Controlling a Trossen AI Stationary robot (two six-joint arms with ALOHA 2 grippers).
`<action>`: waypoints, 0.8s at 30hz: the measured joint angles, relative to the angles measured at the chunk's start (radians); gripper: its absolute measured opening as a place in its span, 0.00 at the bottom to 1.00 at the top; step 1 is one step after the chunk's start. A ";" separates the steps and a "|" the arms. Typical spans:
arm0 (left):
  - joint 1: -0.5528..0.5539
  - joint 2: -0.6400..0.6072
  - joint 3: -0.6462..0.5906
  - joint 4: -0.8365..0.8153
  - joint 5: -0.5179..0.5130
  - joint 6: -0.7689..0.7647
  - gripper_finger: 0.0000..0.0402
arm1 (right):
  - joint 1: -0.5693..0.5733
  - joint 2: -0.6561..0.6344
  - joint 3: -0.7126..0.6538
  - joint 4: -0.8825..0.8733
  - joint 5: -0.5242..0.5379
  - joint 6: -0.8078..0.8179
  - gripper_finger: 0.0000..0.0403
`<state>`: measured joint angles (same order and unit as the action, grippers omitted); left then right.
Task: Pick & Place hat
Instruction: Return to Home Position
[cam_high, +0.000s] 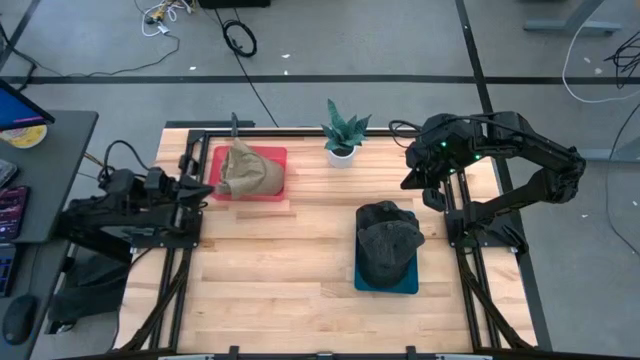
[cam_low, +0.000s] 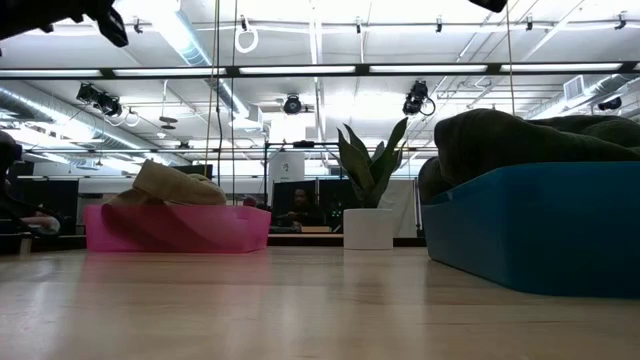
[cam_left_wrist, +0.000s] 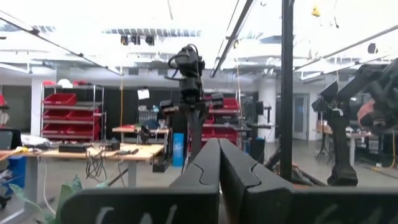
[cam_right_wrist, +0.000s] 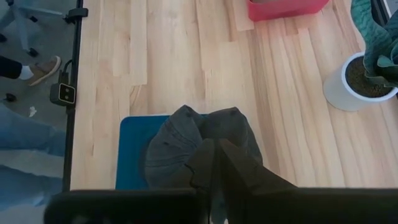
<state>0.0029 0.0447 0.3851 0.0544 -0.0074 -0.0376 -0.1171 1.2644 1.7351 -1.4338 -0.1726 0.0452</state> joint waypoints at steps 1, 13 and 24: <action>0.000 -0.019 -0.010 0.001 0.000 0.001 0.00 | 0.000 0.000 0.000 -0.003 0.000 0.000 0.07; 0.000 -0.041 -0.034 -0.069 0.000 0.015 0.00 | 0.000 0.000 0.000 -0.018 0.000 0.019 0.07; 0.000 -0.040 -0.266 0.232 -0.022 -0.055 0.00 | 0.000 0.000 0.000 -0.018 0.000 0.037 0.07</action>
<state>0.0027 0.0044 0.1195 0.2864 -0.0290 -0.0929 -0.1169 1.2644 1.7351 -1.4521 -0.1722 0.0827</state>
